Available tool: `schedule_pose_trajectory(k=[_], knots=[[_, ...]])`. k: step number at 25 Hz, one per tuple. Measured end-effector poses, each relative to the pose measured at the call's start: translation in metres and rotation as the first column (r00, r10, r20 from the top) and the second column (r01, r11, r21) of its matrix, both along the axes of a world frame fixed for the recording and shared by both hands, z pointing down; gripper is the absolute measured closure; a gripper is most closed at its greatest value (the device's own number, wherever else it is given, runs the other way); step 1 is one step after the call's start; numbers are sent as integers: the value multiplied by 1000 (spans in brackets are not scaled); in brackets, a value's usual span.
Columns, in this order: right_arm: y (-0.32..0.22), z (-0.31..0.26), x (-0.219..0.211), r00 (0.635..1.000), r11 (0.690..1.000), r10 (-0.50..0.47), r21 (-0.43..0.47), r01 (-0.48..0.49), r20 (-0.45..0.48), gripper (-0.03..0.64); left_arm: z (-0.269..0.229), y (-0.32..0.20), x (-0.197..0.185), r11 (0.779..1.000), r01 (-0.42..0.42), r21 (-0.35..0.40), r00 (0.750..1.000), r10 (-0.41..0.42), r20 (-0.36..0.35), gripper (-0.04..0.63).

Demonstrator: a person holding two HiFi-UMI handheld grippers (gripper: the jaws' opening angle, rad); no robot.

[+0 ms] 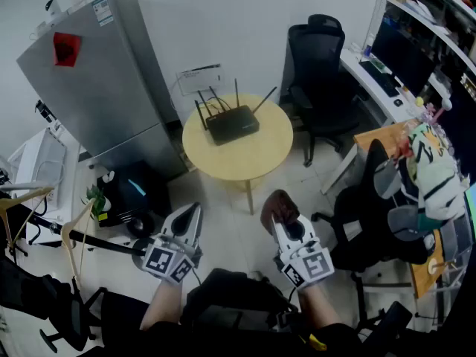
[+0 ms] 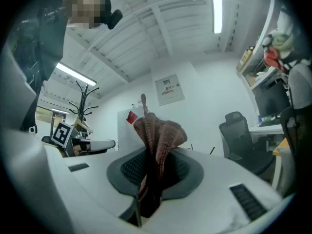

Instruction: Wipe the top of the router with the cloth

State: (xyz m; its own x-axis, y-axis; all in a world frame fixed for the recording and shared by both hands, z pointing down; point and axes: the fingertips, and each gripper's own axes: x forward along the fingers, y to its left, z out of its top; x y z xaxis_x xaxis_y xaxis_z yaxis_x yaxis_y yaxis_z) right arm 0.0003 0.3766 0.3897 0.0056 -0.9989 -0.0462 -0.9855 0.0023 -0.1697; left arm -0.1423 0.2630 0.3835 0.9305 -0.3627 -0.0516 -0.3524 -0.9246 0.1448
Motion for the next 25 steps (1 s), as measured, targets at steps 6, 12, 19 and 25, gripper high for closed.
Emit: schedule_pose_trajectory(k=[6,12,19,25], knots=[[9,8,15,999,999,-36,-11,37,23,554,5,13,14,999,49,4,999,-49,17,604],[-9,10,25,997,998,-64,-18,65,51,554,4,7,20,997,75,-3,997,-75,22,604],[-53,6,32,998,998,-55,-30,56,32,554,6,-34,19,996,94,-5,996,-94,5,604],[-107,1,42,1000,999,-12,-45,12,7,554,1,-95,29,998,64,-2,997,-64,-40,604]])
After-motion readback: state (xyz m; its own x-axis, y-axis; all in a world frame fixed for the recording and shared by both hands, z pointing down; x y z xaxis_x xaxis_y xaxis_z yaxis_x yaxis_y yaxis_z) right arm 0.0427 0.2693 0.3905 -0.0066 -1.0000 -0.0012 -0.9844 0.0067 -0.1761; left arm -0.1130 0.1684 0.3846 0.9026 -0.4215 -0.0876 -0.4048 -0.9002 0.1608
